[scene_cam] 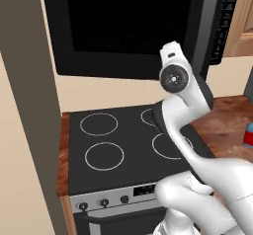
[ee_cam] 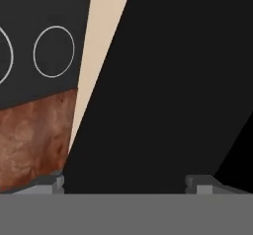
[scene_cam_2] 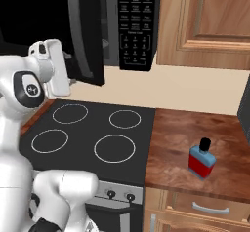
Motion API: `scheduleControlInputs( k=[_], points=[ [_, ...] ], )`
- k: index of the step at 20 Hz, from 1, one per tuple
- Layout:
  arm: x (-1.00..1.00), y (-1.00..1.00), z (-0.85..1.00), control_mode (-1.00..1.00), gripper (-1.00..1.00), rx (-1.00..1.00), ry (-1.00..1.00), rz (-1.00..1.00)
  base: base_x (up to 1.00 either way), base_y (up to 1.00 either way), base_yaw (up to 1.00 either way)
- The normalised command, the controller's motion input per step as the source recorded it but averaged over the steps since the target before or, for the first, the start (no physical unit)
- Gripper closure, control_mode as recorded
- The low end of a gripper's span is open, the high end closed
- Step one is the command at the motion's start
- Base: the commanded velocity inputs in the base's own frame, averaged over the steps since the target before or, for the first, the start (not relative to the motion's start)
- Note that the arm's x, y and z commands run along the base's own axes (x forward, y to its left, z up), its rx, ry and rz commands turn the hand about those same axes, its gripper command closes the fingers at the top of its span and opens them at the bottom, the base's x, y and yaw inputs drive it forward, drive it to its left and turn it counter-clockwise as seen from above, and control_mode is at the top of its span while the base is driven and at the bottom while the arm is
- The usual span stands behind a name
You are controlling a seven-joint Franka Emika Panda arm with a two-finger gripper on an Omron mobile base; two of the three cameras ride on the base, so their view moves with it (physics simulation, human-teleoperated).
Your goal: Place the microwavable item in the microwave. Then, close the microwave door and press the start button.
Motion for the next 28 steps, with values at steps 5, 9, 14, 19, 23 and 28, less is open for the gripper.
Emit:
scheduleControlInputs(
  k=[5,9,14,19,23,28],
  points=[
    [0.82,-0.09,0.18,-1.0,-1.0,0.03,0.22,0.03,0.0,0.0,0.0],
    [0.78,-0.12,0.1,-1.0,-1.0,0.04,0.16,0.03,0.0,0.0,0.0],
    [0.63,-0.17,0.0,-1.0,-1.0,0.05,0.02,0.03,0.0,0.0,0.0],
    [0.66,-0.11,0.0,-1.0,-1.0,0.05,0.0,0.03,0.0,0.0,0.0],
    [0.48,-0.06,0.0,-1.0,-1.0,0.04,0.0,0.03,0.0,0.0,0.0],
    [-0.66,-0.04,0.0,-1.0,-1.0,0.08,-0.03,0.07,0.0,0.0,0.0]
  ],
)
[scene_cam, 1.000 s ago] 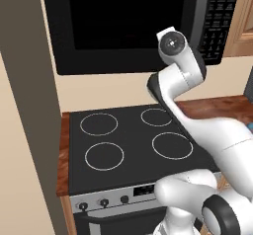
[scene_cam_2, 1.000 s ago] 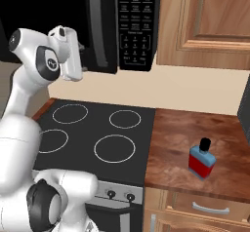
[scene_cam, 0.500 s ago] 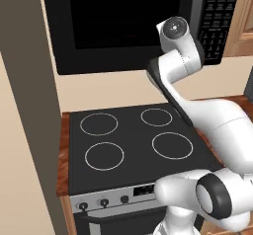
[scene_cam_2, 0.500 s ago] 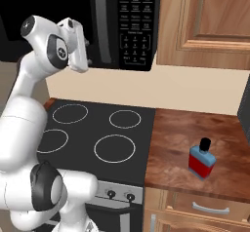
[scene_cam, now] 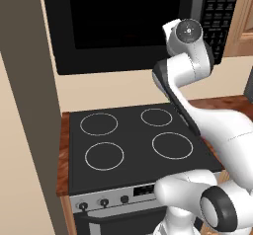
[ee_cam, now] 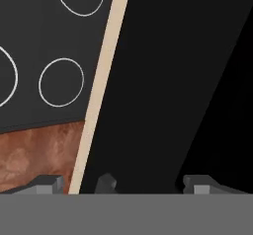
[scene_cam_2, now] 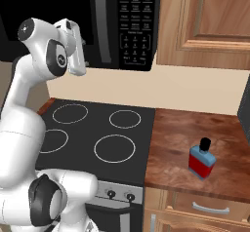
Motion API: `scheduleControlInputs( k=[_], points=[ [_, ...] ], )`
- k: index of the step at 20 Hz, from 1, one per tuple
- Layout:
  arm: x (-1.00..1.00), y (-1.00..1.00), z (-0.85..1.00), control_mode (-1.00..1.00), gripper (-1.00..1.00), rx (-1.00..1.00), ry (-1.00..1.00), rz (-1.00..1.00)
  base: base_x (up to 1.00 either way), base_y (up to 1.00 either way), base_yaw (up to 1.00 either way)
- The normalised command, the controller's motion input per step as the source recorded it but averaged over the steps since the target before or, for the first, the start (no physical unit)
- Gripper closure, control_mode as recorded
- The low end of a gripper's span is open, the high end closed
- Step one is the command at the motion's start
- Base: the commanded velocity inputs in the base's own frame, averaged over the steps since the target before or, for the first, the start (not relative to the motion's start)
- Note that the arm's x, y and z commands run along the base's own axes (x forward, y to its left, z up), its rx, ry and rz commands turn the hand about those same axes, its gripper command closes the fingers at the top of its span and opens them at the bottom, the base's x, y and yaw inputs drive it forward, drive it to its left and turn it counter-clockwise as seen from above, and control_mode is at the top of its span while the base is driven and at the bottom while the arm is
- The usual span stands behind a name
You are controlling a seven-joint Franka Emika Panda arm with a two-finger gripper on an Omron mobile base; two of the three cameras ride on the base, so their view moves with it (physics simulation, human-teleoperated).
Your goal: Place the microwavable item in the microwave. Then, close the microwave door and press the start button.
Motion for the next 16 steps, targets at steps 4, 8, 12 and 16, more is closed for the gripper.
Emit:
scheduleControlInputs(
  k=[4,8,12,16],
  points=[
    [-1.0,-0.19,-0.05,-1.0,-1.0,0.24,-0.11,0.07,0.0,0.0,0.0],
    [-1.0,-0.62,-0.04,-1.0,-1.0,0.29,-0.11,0.1,0.0,0.0,0.0],
    [-0.81,-0.86,-0.2,-1.0,-1.0,0.28,-0.17,0.12,0.0,0.0,0.0],
    [-0.12,-0.66,-0.11,-1.0,-1.0,0.24,-0.15,0.08,0.0,0.0,0.0]
  ],
)
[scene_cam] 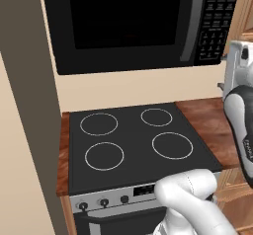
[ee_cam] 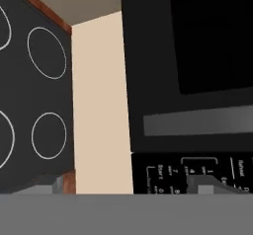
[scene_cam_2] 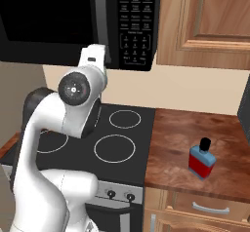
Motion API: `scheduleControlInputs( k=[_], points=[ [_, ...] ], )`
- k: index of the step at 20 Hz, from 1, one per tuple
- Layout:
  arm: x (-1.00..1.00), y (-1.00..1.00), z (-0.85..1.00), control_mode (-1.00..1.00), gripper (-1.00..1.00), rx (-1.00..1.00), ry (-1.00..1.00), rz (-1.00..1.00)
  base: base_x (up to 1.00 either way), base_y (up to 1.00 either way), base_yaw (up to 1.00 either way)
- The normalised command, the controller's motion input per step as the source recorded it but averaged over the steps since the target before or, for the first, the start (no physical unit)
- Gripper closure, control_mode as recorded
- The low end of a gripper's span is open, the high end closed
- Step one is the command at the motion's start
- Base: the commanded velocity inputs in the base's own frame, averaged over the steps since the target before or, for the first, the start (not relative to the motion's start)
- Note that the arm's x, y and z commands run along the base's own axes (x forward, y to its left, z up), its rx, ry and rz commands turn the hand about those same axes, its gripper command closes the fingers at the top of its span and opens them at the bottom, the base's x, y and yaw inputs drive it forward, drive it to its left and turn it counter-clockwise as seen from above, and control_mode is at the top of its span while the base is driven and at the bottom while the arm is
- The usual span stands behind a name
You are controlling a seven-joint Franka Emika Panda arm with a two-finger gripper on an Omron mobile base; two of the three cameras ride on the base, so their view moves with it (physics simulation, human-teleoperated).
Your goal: Place the microwavable item in the microwave. Then, close the microwave door and press the start button.
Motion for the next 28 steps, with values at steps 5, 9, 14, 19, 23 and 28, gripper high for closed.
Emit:
scheduleControlInputs(
  k=[5,9,14,19,23,28],
  points=[
    [0.33,-0.17,-0.01,-1.0,-1.0,0.14,-0.03,0.03,0.0,0.0,0.0],
    [0.51,0.0,0.0,-1.0,-1.0,0.04,0.0,0.01,0.0,0.0,0.0],
    [0.36,-0.02,-0.08,-1.0,-1.0,0.03,0.0,0.04,0.0,0.0,0.0],
    [0.28,-0.11,-0.16,-1.0,-1.0,0.01,0.0,0.06,0.0,0.0,0.0],
    [0.41,-0.09,-0.11,-1.0,-1.0,0.02,0.0,0.06,0.0,0.0,0.0],
    [0.44,-0.09,-0.1,-1.0,-1.0,0.03,0.0,0.05,0.0,0.0,0.0]
  ],
)
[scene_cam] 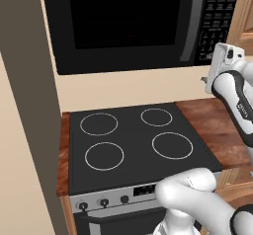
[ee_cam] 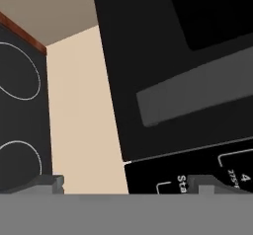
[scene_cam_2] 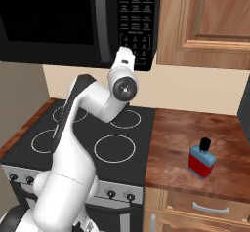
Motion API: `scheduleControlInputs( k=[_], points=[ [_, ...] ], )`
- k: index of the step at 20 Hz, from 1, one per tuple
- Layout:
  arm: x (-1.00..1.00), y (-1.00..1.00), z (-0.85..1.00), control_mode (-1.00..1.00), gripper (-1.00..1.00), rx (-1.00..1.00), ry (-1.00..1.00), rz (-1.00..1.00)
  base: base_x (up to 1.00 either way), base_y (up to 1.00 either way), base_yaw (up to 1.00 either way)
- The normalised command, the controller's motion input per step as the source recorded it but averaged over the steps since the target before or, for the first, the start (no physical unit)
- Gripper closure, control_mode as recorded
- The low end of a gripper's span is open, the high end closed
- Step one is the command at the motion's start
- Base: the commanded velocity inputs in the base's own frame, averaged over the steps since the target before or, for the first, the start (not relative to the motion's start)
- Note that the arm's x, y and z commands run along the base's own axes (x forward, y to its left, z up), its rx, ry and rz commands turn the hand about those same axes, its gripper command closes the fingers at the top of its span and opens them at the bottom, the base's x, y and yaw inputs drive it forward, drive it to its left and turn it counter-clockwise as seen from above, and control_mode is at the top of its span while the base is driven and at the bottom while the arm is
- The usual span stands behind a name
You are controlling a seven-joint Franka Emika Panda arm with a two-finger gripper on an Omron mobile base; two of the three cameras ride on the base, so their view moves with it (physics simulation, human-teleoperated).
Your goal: Place the microwavable item in the microwave. Then, close the microwave door and press the start button.
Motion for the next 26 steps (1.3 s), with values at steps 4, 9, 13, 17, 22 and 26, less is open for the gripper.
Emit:
scheduleControlInputs(
  k=[4,9,13,17,22,26],
  points=[
    [0.43,-0.1,-0.11,-1.0,-1.0,0.03,0.0,0.05,0.0,0.0,0.0],
    [0.4,-0.07,-0.11,-1.0,-1.0,0.03,0.0,0.04,0.0,0.0,0.0],
    [0.4,-0.03,-0.11,-1.0,-1.0,0.02,0.0,0.03,0.0,0.0,0.0],
    [0.41,-0.01,-0.11,-1.0,-1.0,0.02,0.0,0.02,0.0,0.0,0.0],
    [0.36,0.0,-0.17,-1.0,-1.0,0.01,0.0,0.02,0.0,0.0,0.0],
    [0.24,0.0,-0.19,-1.0,-1.0,0.0,0.0,0.02,0.0,0.0,0.0]
  ],
)
